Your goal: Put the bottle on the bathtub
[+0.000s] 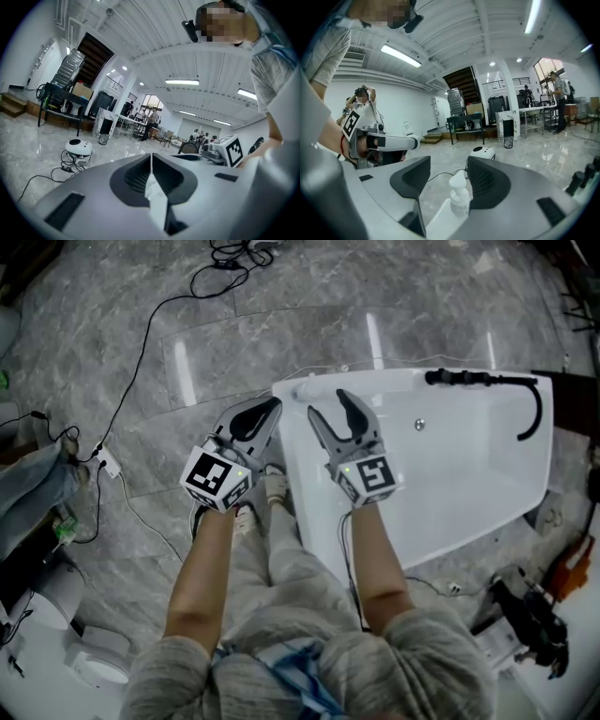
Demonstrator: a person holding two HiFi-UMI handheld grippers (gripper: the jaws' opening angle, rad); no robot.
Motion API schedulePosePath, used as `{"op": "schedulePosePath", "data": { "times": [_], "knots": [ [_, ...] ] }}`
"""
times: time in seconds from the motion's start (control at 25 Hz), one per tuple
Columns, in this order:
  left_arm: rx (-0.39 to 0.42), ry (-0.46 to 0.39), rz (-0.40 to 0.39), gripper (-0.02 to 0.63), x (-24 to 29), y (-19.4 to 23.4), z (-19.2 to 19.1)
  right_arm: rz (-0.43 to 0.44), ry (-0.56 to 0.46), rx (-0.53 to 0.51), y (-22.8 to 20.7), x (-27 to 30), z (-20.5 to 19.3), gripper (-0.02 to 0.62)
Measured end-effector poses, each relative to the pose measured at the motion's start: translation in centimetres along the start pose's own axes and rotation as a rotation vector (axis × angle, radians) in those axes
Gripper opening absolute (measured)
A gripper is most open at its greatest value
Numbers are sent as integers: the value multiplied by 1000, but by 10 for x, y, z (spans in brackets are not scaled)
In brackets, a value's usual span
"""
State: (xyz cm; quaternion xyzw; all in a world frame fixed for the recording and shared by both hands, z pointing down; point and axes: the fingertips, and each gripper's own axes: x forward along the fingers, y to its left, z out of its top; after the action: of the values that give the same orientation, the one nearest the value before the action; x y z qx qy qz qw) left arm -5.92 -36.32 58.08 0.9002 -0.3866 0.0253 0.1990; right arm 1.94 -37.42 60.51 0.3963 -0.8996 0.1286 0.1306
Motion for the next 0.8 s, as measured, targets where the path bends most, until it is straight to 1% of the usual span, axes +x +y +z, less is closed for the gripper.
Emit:
{"op": "schedulePosePath", "data": {
  "times": [0.24,0.44,0.8],
  "knots": [
    [26,-30,-28,11,-18,-28,34,15,-25,-27,22,-26,34,227],
    [49,-53,-61,11,-36,-55,58,36,-64,-14,47,-48,64,227],
    [80,-88,-100,11,-88,-96,90,111,-110,-22,116,-87,101,225]
  ]
}}
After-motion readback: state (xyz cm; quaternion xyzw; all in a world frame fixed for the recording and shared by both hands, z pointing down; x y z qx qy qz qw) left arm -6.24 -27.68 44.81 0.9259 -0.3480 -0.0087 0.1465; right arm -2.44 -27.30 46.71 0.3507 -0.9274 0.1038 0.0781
